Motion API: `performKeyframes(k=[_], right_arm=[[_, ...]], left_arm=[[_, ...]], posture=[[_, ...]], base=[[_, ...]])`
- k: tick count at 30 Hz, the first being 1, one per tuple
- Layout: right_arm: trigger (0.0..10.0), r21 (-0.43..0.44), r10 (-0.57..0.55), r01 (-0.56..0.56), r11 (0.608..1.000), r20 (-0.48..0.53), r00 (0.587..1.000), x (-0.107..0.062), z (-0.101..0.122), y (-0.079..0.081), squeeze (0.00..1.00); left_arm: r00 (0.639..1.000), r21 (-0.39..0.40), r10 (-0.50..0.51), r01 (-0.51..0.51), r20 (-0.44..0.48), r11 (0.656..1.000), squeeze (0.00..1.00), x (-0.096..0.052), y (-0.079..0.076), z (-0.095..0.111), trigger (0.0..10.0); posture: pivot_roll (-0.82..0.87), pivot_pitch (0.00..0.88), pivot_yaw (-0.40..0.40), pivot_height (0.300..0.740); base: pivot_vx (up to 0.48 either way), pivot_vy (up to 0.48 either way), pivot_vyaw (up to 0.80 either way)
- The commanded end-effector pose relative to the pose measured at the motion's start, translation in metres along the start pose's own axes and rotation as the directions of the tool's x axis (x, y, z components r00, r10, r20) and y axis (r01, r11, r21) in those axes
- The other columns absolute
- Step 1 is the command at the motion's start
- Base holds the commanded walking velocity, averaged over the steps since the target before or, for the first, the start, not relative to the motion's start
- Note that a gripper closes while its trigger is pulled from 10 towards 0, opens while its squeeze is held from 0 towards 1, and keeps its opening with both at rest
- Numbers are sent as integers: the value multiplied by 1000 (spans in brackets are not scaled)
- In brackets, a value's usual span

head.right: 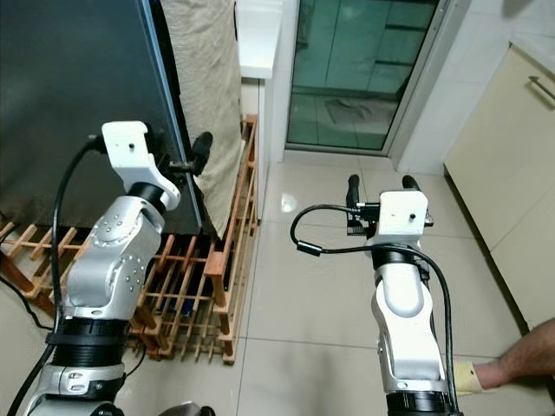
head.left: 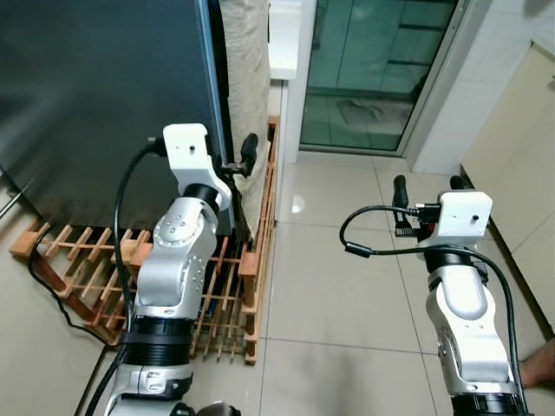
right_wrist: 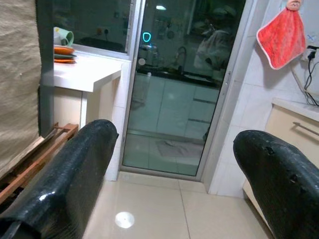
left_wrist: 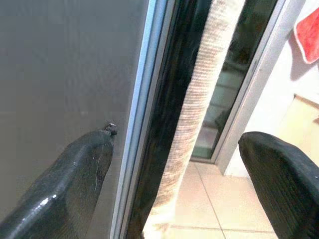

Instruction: Restocking fridge

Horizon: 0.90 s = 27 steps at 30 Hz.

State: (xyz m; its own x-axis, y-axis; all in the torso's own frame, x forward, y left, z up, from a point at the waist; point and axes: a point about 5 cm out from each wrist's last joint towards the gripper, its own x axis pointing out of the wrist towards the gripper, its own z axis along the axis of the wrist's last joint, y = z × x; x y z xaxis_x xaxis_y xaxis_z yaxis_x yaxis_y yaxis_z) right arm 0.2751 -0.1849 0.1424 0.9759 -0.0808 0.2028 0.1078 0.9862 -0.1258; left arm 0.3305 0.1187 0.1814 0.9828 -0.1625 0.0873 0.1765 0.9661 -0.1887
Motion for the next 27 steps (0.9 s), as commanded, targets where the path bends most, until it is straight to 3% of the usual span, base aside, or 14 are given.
performKeyframes(k=[1, 12, 20, 27], right_arm=[[10000, 7, -18, 18, 1000, -13, 1000, 1, -1, -5, 0], [10000, -10, -15, 15, 1000, -5, 1000, 6, 3, -9, 0], [10000, -3, -19, 19, 1000, -15, 1000, 7, 0, -6, 0], [10000, 5, -17, 17, 1000, -17, 1000, 7, -1, -2, 0]], left_arm=[[1000, -6, -6, 6, 3, 1000, 0, 5, -3, 4, 10000], [997, -78, -78, 79, 18, 994, 0, 8, -24, 11, 10000], [996, -59, -88, 87, -16, 994, 0, 1, -20, 7, 10000], [998, -31, -59, 59, -5, 998, 0, 10, -22, 4, 10000]], posture=[[-128, 0, 1, 740], [-153, 0, -7, 740], [-140, 0, -1, 740], [-134, 0, 3, 740]], base=[[0, 0, 0], [0, 0, 0], [0, 0, 0], [0, 0, 0]])
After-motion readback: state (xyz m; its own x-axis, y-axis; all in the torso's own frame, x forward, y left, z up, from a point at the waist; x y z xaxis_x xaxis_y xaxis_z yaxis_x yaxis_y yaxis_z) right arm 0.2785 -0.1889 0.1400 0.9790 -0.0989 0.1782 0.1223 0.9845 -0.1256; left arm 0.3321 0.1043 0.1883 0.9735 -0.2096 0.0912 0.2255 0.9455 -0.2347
